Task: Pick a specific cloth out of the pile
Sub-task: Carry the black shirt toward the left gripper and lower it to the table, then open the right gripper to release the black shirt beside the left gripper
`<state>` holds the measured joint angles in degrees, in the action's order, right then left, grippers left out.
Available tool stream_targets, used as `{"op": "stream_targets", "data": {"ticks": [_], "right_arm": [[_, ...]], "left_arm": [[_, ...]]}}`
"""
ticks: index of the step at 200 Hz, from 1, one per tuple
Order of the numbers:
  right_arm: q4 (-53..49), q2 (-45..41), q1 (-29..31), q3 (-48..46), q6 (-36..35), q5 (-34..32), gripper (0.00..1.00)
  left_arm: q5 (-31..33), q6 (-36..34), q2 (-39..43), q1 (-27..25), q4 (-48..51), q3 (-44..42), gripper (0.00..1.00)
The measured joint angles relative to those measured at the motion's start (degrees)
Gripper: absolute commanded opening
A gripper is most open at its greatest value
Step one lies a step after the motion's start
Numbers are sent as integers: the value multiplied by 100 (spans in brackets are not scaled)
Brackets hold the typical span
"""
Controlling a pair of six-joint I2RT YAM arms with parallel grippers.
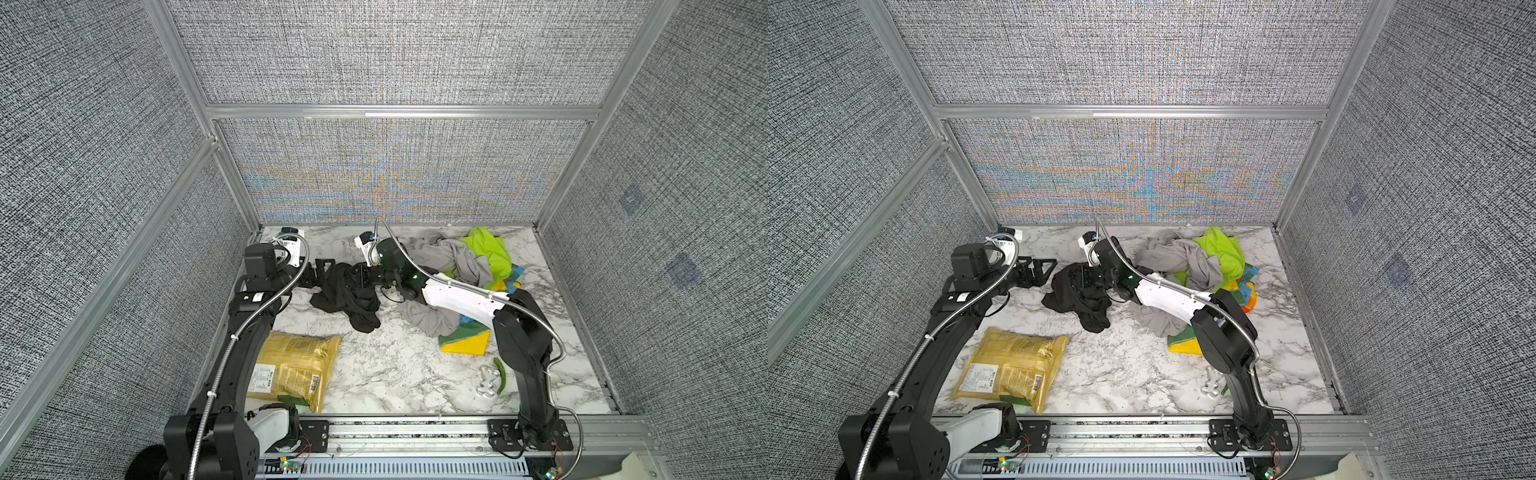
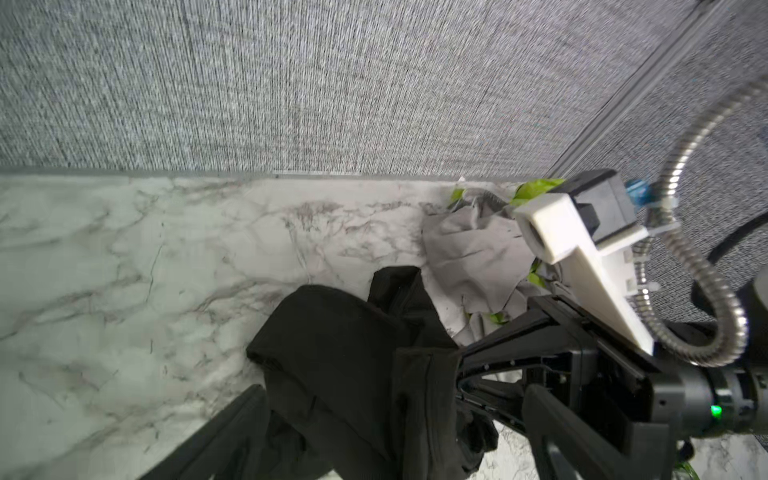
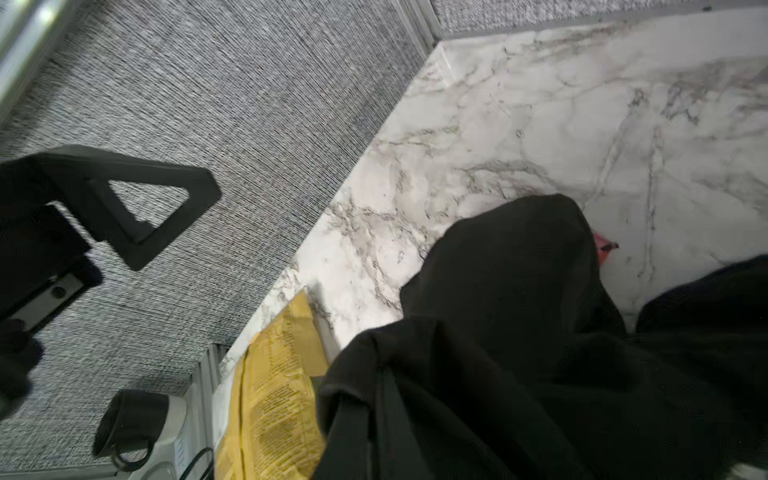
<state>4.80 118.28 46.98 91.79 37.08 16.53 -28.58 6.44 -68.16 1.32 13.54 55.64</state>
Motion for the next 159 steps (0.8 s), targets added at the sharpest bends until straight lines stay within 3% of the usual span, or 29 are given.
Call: {"op": "stream_targets", "data": {"ticks": [73, 115, 159], "right_arm": [[-1104, 1091, -118, 935, -28, -901, 7], [-1497, 1716, -190, 1519, -28, -1080, 10], [-1460, 2004, -151, 1499, 42, -1126, 16]], "left_arm": [[-63, 304, -116, 0, 11, -195, 99], [-144, 450, -175, -13, -39, -245, 99], [-151, 514, -260, -63, -57, -251, 99]]}}
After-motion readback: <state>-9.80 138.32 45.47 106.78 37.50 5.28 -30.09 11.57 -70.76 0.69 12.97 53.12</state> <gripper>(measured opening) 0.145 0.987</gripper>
